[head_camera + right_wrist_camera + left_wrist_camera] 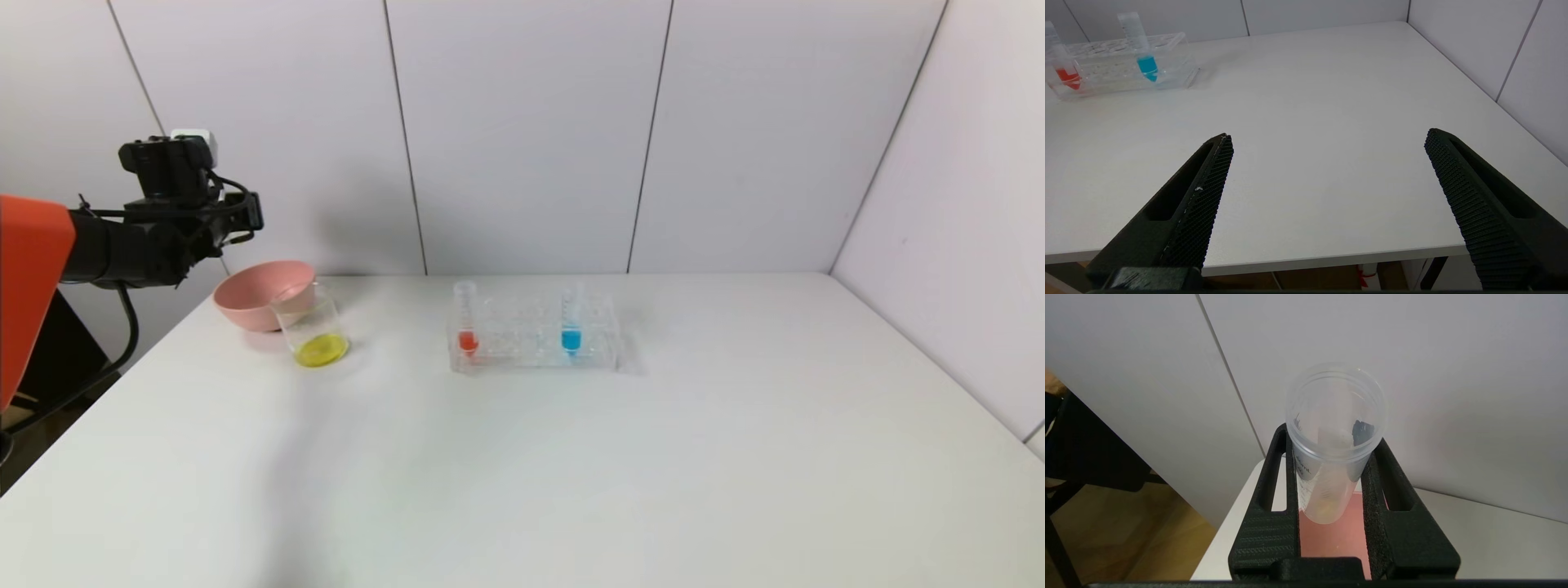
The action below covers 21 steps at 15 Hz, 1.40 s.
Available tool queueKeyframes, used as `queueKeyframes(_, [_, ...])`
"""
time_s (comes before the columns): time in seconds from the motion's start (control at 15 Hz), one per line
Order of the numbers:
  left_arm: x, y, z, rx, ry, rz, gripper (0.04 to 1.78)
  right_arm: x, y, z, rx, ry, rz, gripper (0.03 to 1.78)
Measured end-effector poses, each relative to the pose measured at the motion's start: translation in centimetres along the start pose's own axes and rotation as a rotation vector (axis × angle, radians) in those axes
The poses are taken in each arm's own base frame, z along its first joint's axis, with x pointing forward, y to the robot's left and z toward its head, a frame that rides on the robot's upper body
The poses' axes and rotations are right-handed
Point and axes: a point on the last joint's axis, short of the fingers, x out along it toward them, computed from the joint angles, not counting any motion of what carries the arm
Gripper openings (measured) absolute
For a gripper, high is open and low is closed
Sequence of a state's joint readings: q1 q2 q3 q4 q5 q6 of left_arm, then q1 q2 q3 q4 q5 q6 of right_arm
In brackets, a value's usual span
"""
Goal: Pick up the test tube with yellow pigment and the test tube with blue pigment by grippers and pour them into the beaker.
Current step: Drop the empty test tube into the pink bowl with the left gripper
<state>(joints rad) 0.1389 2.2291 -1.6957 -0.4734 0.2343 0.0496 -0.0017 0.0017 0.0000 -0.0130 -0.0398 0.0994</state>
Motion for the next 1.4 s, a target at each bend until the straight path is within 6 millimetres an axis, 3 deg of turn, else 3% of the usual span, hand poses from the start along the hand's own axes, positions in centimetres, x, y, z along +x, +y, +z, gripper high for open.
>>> queueKeyframes(1.07, [0.5,-0.7,-3.7,-0.020,0.099,-0.028,0.45,0.0,0.0,0.0,0.000,0.000,0.000,1.71])
queueKeyframes(1.27, [0.3,-1.0,-3.7,-0.031,0.102,-0.034,0.58,0.0,0.0,0.0,0.000,0.000,0.000,1.71])
queueKeyframes(1.4, [0.1,-1.0,-3.5,-0.038,0.099,-0.035,0.81,0.0,0.0,0.0,0.000,0.000,0.000,1.71])
